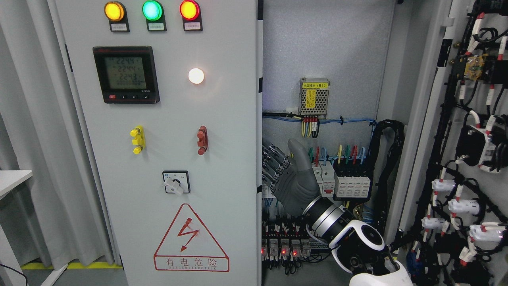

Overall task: Open door with both hands
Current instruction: 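Hook right hand fingers behind the meter door and swing it open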

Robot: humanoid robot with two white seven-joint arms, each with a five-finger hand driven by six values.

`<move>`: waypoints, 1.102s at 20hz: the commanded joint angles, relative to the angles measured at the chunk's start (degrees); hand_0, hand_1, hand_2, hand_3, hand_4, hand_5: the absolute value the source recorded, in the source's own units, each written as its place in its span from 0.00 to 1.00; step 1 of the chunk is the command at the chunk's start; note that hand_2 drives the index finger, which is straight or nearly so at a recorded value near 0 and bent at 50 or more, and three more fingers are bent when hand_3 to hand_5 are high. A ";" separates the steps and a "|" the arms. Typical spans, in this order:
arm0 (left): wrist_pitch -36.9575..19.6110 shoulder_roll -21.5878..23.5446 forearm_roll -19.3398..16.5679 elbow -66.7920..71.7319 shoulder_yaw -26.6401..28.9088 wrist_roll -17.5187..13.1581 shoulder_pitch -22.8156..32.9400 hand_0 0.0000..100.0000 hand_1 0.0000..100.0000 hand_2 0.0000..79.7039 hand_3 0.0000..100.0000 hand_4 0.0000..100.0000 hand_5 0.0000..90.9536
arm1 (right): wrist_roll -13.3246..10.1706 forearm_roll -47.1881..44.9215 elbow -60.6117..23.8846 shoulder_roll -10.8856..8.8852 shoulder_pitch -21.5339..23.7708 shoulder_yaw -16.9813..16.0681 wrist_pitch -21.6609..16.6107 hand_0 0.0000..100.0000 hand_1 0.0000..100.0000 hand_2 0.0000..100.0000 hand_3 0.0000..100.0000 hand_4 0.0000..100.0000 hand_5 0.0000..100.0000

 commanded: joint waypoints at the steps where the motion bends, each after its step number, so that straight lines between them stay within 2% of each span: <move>1: 0.02 0.62 0.08 0.35 0.09 0.04 -0.48 0.30 0.00 0.03 0.03 0.04 0.00 | 2.28 -0.16 -1.66 0.03 0.20 -0.32 0.08 0.22 0.00 0.00 0.00 0.00 0.00; 10: 0.02 0.70 0.08 0.44 0.09 0.04 -0.30 0.30 0.00 0.03 0.03 0.04 0.00 | 2.63 -0.33 -7.28 0.03 3.18 0.91 -0.01 0.22 0.00 0.00 0.00 0.00 0.00; 14: 0.02 0.70 0.08 0.35 0.09 0.04 -0.39 0.30 0.00 0.03 0.03 0.04 0.00 | 2.55 -0.33 -11.23 0.03 5.12 5.12 -0.27 0.22 0.00 0.00 0.00 0.00 0.00; 18: 0.02 0.62 0.08 0.35 0.09 0.04 -0.21 0.30 0.00 0.03 0.03 0.04 0.00 | 1.58 -0.07 -12.21 0.03 5.30 8.81 -3.25 0.22 0.00 0.00 0.00 0.00 0.00; 19: 0.02 0.53 0.08 0.35 0.09 0.04 -0.21 0.30 0.00 0.03 0.03 0.04 0.00 | 0.97 0.19 -12.30 0.03 5.21 9.43 -3.34 0.22 0.00 0.00 0.00 0.00 0.00; 22: 0.02 0.53 0.08 0.35 0.09 -0.04 -0.30 0.30 0.00 0.03 0.03 0.04 0.00 | -3.86 0.28 -12.56 0.03 5.30 10.05 -2.99 0.22 0.00 0.00 0.00 0.00 0.00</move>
